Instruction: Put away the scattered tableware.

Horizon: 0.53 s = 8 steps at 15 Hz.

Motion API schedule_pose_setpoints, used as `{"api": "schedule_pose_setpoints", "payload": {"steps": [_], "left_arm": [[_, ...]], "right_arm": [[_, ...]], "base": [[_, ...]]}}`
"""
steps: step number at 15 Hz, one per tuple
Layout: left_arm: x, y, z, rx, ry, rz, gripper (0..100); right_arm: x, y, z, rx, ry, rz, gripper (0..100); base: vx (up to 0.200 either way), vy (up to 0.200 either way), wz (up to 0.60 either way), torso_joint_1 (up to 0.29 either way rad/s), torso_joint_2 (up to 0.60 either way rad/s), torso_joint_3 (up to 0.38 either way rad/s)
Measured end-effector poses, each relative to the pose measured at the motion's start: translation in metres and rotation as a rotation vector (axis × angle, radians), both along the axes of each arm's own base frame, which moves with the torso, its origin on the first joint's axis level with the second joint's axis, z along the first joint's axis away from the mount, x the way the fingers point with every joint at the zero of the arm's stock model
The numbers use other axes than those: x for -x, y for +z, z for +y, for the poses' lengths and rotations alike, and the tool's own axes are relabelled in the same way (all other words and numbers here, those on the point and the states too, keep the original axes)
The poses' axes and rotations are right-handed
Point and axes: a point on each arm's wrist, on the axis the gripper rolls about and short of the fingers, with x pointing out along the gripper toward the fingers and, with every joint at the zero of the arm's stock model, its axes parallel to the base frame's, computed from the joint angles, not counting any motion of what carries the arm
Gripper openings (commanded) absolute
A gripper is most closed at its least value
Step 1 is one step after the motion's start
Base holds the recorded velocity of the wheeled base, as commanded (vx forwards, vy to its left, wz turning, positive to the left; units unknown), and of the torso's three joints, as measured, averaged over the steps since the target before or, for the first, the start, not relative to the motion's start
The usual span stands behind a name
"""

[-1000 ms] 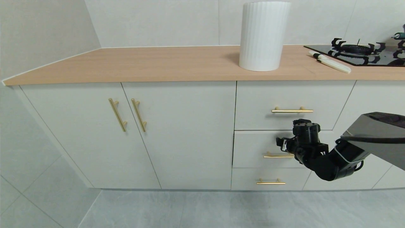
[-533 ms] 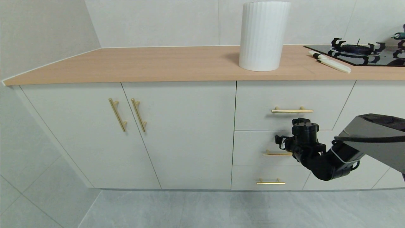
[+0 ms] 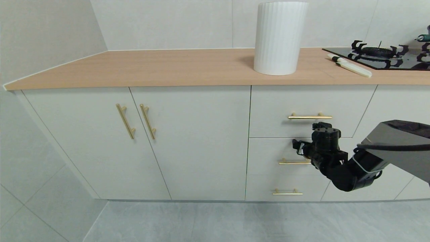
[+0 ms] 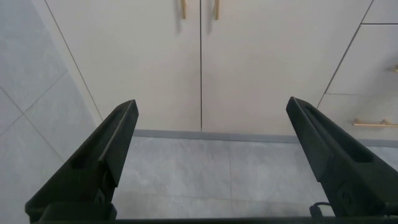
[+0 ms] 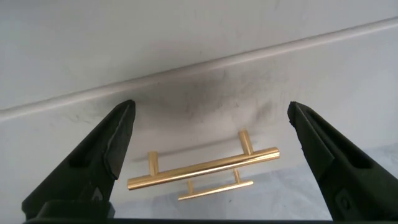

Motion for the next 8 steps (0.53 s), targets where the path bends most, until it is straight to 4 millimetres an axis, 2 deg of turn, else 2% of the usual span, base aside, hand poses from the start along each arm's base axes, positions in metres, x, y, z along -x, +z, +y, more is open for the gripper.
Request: {"api": "schedule_pose_setpoints", "payload": {"steps": [2, 3, 5, 8], "left_arm": [[0.000, 0.000, 0.000, 0.000, 0.000, 0.000, 100], [0.000, 0.000, 0.000, 0.000, 0.000, 0.000, 100], [0.000, 0.000, 0.000, 0.000, 0.000, 0.000, 100], [0.000, 0.000, 0.000, 0.000, 0.000, 0.000, 100]], "right_arm": [[0.014, 0.011, -0.003, 0.018, 0.009, 0.015, 100], [0.026, 0.024, -0.005, 0.029, 0.017, 0.013, 100], [0.054, 0.056, -0.010, 0.044, 0.027, -0.008, 100], [0.110, 0.108, -0.023, 0.098, 0.032, -0.090, 100]], "base": [[0.000, 0.000, 0.00, 0.000, 0.00, 0.000], [0.000, 0.000, 0.00, 0.000, 0.00, 0.000], [0.000, 0.000, 0.00, 0.000, 0.00, 0.000], [0.000, 0.000, 0.00, 0.000, 0.00, 0.000]]}}
